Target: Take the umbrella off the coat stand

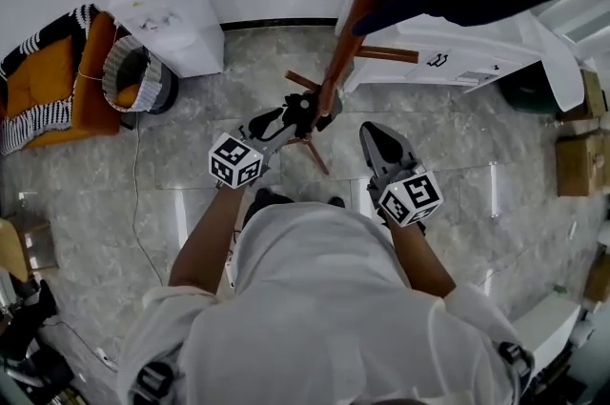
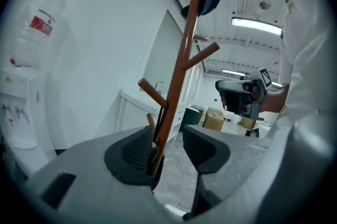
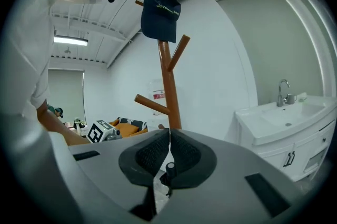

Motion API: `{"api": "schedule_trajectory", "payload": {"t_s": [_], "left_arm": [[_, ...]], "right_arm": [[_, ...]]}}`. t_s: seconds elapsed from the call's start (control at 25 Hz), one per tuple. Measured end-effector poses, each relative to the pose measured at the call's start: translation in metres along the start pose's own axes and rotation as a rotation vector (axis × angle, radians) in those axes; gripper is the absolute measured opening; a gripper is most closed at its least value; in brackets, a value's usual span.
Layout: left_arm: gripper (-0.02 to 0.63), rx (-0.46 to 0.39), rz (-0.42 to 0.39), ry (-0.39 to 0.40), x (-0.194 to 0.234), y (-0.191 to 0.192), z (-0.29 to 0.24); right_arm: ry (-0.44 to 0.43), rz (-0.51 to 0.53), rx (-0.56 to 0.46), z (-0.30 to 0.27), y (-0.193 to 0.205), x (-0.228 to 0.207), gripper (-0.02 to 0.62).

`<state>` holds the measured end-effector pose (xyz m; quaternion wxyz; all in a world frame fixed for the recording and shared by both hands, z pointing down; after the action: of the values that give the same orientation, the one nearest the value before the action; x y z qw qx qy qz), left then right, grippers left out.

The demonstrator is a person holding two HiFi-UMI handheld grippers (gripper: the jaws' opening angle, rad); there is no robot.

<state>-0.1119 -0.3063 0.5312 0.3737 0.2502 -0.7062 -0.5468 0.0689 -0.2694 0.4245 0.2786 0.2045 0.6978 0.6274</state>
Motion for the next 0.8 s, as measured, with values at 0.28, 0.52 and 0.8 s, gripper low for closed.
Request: {"api": "schedule_trajectory", "payload": {"t_s": [0.28,0.52,0.8], "left_arm": [[0.219,0.109,0.048,0.044,0.038,0.048,-0.036],[0.247,0.18,0.029,0.04,0.045,0.069,-0.064],[0.247,0.228,0.016,0.019,0.048,0.076,-0.08]], "right_arm": [[0.115,-0.004,0.023,0.014,-0.003,-0.025,0.017],[0.112,-0.007,0.035,0.015,0.0,-0.027,0.017],[0.122,-0.014,0.052,0.024,0.002,-0.03,0.017]]}}
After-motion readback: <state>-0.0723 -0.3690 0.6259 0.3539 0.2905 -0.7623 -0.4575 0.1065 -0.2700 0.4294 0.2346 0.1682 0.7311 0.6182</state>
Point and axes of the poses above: the fingertips, and each gripper's own axes: z backward along the fingers, x to its left, y out of its underside, the point moved 3 cm from there along z, backward along the fingers, and after that the axes turned 5 degrees about -x, right-handed, at the moved point
